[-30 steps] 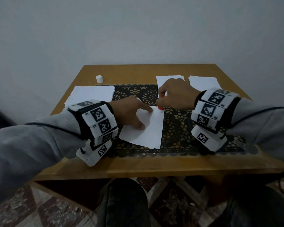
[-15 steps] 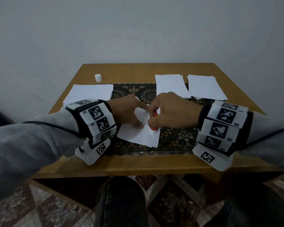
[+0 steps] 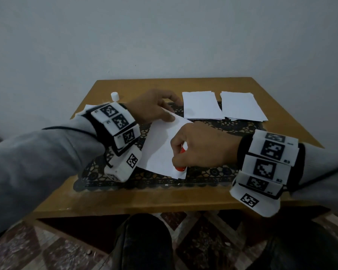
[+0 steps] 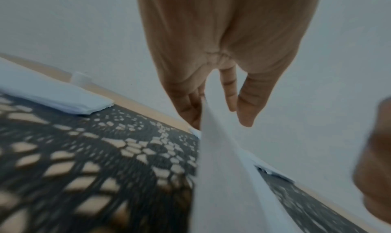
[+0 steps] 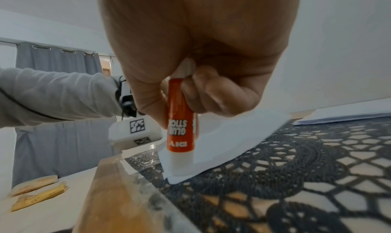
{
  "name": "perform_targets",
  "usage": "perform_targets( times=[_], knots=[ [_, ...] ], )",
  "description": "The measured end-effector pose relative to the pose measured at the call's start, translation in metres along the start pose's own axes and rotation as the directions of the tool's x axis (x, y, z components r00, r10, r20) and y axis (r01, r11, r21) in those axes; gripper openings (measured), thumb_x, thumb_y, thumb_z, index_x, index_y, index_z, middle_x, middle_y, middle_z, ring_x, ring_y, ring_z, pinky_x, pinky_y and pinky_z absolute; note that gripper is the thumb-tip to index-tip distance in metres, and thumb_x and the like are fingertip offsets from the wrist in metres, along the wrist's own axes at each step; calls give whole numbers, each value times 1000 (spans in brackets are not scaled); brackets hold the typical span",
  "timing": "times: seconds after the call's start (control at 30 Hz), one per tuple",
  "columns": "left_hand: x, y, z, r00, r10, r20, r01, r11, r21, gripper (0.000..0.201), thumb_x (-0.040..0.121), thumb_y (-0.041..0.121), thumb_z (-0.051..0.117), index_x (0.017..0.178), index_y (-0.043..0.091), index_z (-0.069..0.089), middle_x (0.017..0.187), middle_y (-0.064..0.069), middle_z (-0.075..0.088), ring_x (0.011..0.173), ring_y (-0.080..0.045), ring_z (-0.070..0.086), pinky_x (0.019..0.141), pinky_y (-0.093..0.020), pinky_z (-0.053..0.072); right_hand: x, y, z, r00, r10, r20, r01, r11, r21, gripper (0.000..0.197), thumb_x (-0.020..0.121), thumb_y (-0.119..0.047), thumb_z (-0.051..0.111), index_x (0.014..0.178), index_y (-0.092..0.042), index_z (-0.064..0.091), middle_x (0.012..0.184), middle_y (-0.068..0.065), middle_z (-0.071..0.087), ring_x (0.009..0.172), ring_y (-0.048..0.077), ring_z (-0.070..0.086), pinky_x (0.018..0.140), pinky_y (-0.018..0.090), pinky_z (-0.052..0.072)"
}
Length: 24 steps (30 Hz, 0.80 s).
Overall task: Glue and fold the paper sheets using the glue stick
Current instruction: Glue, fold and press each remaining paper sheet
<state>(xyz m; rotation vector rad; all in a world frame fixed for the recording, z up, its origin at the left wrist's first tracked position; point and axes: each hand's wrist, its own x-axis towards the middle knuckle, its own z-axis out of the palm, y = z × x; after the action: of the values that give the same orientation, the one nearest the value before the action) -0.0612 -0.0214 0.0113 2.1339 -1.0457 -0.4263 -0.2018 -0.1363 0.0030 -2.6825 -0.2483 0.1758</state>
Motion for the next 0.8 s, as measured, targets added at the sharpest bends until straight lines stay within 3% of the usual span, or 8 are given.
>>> perform_targets(
  times=[0.1,0.2,0.27,0.37,0.47,0.6,0.7,0.8],
  knots=[
    [7,10,-10,983,49,175,-68,993,100,26,82,1,69,97,21,73,99,-4,72,88,-12,65,80,-27,53,0,2,-6,999,-6,47,7,1000,-13,18,81,-30,66,72,-15,72,76,-2,69,71,14,62,72,40,55],
    [4,17,-21,904,-82,420,14,987,163,30,83,-1,67,97,24,75,96,4,74,86,-12,68,75,-23,55,-1,10,-16,998,14,62,-10,999,-52,18,80,-31,66,71,-18,72,76,-4,70,73,13,64,75,41,55],
    [-1,16,-26,876,-145,460,56,978,202,31,83,-3,65,98,22,75,91,11,74,80,-7,68,69,-19,55,-2,18,-26,999,40,24,-39,997,-70,18,79,-32,67,69,-18,72,74,-4,70,73,14,64,76,42,55],
    [-10,6,-28,880,-185,437,113,976,185,30,83,-6,64,96,19,75,91,15,74,82,-5,67,73,-18,55,0,31,-42,994,90,-54,-94,993,-70,19,81,-30,67,66,-19,72,71,-6,69,66,10,59,67,35,50],
    [-17,-8,-26,925,-192,328,149,977,151,34,81,-7,64,95,21,75,100,14,71,91,-5,63,76,-15,50,4,39,-54,978,127,-166,-136,990,-46,20,81,-29,67,63,-20,71,68,-6,66,64,8,52,64,25,38],
    [-25,-26,-17,957,-257,133,240,962,134,37,77,-4,65,98,25,75,116,8,63,104,-14,55,92,-27,44,9,42,-58,945,169,-280,-185,982,-31,21,83,-29,65,65,-18,69,68,-2,61,61,9,45,55,23,32],
    [-29,-35,-11,958,-280,63,269,952,143,36,79,-2,65,106,20,73,126,3,58,113,-17,51,103,-29,39,13,43,-52,935,175,-307,-186,983,-5,21,83,-28,65,64,-20,67,69,1,61,62,10,46,53,23,34],
    [-29,-38,-6,967,-251,50,237,952,195,30,81,5,68,105,22,73,129,2,57,114,-18,52,104,-32,40,23,43,-43,928,193,-319,-201,980,9,19,82,-32,65,68,-20,70,79,0,67,72,13,54,64,30,43]
  ],
)
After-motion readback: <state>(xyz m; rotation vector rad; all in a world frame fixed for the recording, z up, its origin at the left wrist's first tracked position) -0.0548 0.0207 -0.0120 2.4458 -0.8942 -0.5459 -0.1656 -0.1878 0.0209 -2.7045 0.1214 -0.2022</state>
